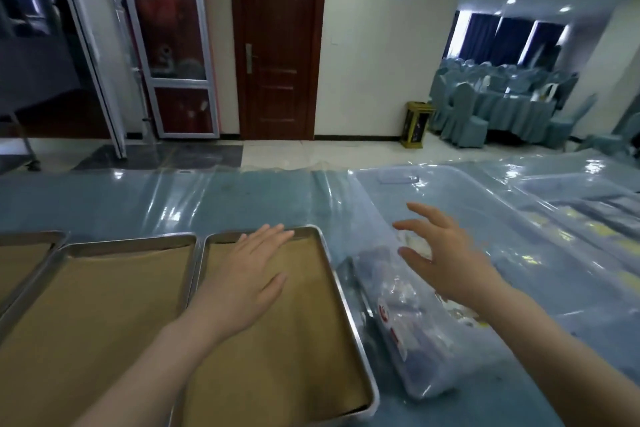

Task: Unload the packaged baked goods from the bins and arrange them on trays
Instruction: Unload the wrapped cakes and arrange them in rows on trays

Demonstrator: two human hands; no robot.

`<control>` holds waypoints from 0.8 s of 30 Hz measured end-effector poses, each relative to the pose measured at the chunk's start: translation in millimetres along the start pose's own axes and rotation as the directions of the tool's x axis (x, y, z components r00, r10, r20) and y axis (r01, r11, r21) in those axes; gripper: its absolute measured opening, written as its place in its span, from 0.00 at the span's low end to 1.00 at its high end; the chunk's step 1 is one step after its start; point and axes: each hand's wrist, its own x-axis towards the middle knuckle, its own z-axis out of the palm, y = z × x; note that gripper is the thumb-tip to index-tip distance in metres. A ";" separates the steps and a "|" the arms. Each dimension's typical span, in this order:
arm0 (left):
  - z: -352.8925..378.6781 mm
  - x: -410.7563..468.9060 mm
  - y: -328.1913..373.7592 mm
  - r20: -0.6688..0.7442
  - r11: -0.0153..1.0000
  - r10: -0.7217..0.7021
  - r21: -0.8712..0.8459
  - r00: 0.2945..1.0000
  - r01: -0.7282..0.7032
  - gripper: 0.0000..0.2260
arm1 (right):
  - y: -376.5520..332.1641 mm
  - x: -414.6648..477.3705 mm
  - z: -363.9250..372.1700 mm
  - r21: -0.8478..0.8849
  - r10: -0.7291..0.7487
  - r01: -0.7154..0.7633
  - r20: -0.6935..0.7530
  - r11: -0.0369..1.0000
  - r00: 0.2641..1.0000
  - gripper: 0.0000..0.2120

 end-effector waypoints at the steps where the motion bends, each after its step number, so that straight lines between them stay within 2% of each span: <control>1: 6.1 4.3 4.8 0.004 1.000 -0.008 0.004 1.000 0.007 0.25 | 17.9 -0.1 -4.0 0.007 0.037 -0.037 0.010 0.999 0.999 0.17; 5: 30.2 38.0 26.7 -0.002 0.999 -0.046 -0.008 0.999 0.046 0.24 | 97.2 14.0 -14.9 0.003 0.109 -0.111 0.121 0.994 0.987 0.17; 7: 46.4 60.3 43.3 -0.039 0.994 -0.102 -0.043 0.994 0.100 0.23 | 136.2 31.9 -16.6 -0.060 0.118 -0.107 0.239 0.992 0.964 0.19; 11: 85.7 105.7 86.4 -0.090 0.966 -0.223 -0.157 0.971 0.207 0.21 | 199.6 69.1 -10.7 -0.193 0.132 -0.029 0.543 0.981 0.830 0.26; 13: 106.8 127.6 104.8 -0.063 0.966 -0.220 -0.152 0.974 0.208 0.21 | 224.2 85.0 -0.9 -0.201 0.110 0.023 0.626 0.979 0.772 0.27; 15: 124.9 146.4 117.2 -0.044 0.967 -0.221 -0.143 0.974 0.212 0.22 | 242.6 102.6 13.1 -0.177 0.079 0.052 0.660 0.983 0.747 0.27; 17: 139.7 161.9 125.3 -0.002 0.966 -0.233 -0.114 0.973 0.231 0.22 | 254.5 120.6 33.0 -0.175 0.065 0.077 0.683 0.981 0.727 0.26; 20: 160.5 186.2 132.6 0.117 0.954 -0.287 -0.052 0.951 0.294 0.23 | 263.4 143.9 71.1 -0.197 0.049 0.136 0.718 0.971 0.694 0.19; 24: 186.4 229.7 127.6 0.308 0.914 -0.402 0.082 0.862 0.397 0.26 | 262.2 161.7 115.4 -0.183 -0.019 0.231 0.744 0.956 0.667 0.20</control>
